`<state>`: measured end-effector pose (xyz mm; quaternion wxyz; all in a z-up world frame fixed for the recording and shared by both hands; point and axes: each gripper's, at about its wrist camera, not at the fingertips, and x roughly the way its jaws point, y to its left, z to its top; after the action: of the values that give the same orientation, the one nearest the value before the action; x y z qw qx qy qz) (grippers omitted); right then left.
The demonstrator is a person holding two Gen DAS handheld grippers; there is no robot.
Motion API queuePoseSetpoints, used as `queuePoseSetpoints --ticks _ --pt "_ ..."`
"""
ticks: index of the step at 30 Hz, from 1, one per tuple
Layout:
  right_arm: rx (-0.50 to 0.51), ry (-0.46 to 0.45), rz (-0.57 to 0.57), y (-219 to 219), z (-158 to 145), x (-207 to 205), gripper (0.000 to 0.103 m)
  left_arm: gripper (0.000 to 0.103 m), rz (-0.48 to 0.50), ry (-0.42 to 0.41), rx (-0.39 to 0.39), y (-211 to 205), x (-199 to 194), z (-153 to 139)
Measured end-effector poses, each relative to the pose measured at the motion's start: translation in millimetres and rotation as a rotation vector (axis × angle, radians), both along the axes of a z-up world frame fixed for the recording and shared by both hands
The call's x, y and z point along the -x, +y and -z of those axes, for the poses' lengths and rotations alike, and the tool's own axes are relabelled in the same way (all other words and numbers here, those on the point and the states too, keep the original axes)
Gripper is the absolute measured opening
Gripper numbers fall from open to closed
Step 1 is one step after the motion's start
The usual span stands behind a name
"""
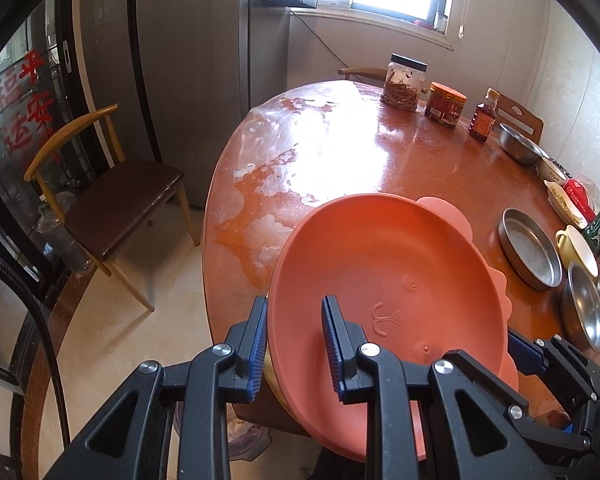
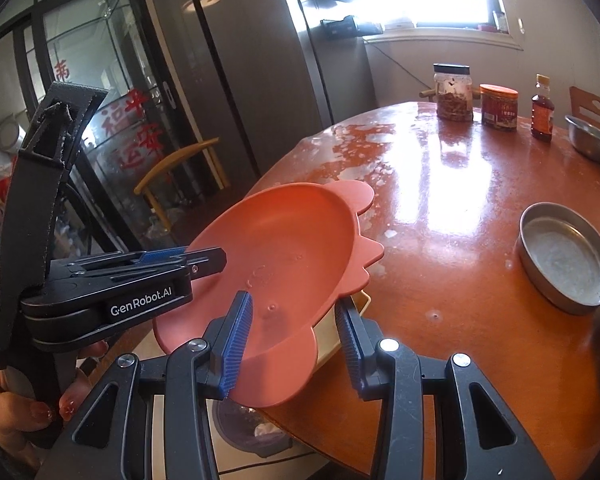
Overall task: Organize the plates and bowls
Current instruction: 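Carry the pink bowl with the right tool and set it onto the yellow plate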
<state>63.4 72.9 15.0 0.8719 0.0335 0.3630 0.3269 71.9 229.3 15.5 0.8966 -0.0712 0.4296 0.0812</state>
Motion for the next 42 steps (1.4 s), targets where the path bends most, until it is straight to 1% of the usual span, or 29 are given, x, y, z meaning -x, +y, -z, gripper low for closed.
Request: queuePoseSetpoints --ticks 4,9,16,20,27,33,36,38,40,42 --pt "0.011 0.007 0.001 4 7 -4 0.045 0.027 0.0 0.012 0.006 2 -3 8" --pt "0.026 0.01 -0.003 8 13 -4 0.045 0.027 0.011 0.003 -0.031 -3 -3 12" --pt "0.039 0.001 -0.005 9 15 -3 0.046 0.027 0.015 -0.009 -0.053 -5 0 13" --pt "0.04 0.003 -0.002 6 14 -3 0.046 0.027 0.02 -0.013 -0.041 -5 3 12" --pt "0.037 0.008 -0.011 3 12 1 0.047 0.027 0.021 -0.016 -0.046 -7 7 8" --pt "0.065 0.007 -0.024 8 13 3 0.048 0.027 0.012 -0.016 -0.038 -5 8 9" --pt "0.064 0.0 -0.038 9 11 6 0.048 0.027 0.006 -0.027 -0.025 -3 11 8" --pt "0.052 -0.002 -0.043 7 10 8 0.05 0.027 0.008 -0.032 -0.018 -3 12 8" --pt "0.048 -0.003 -0.033 5 8 8 0.056 0.027 0.009 -0.03 -0.024 -5 13 7" --pt "0.037 0.0 -0.033 2 6 9 0.058 0.027 0.01 -0.034 -0.021 -5 14 6"
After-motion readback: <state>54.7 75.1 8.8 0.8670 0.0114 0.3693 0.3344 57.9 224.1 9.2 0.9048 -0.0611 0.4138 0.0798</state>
